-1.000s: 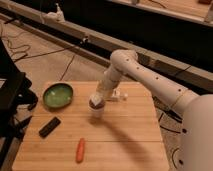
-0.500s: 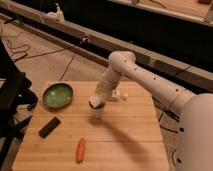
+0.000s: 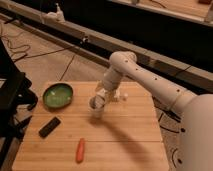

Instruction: Place the white sponge in the ceramic cup

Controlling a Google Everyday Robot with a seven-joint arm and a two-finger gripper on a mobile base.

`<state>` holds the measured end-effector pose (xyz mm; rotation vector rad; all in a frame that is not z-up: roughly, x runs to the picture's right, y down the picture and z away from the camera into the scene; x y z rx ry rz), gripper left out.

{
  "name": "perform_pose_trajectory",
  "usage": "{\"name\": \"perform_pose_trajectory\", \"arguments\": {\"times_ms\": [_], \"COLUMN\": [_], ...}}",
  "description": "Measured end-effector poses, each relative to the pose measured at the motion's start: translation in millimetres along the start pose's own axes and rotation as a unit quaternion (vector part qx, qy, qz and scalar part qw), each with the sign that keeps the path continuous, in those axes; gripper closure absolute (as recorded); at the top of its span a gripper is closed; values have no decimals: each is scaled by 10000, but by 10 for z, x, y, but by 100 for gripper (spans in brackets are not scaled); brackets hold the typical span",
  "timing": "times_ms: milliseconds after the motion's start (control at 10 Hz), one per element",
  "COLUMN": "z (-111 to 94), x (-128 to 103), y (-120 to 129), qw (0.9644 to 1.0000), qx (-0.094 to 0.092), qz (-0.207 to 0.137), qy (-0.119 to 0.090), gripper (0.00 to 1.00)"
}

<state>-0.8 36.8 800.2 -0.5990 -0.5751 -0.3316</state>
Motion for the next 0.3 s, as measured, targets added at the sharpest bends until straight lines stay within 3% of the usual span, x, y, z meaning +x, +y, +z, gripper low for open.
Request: {"name": "perform_pose_trajectory", "arguments": {"times_ms": [200,300], "z": [-233,-231], "x": [71,80], "y": [-78,-69], "qw": [9996,9995], "qx": [277,276], "qz": [113,121], "qy": [0,0], "gripper": [38,38]}}
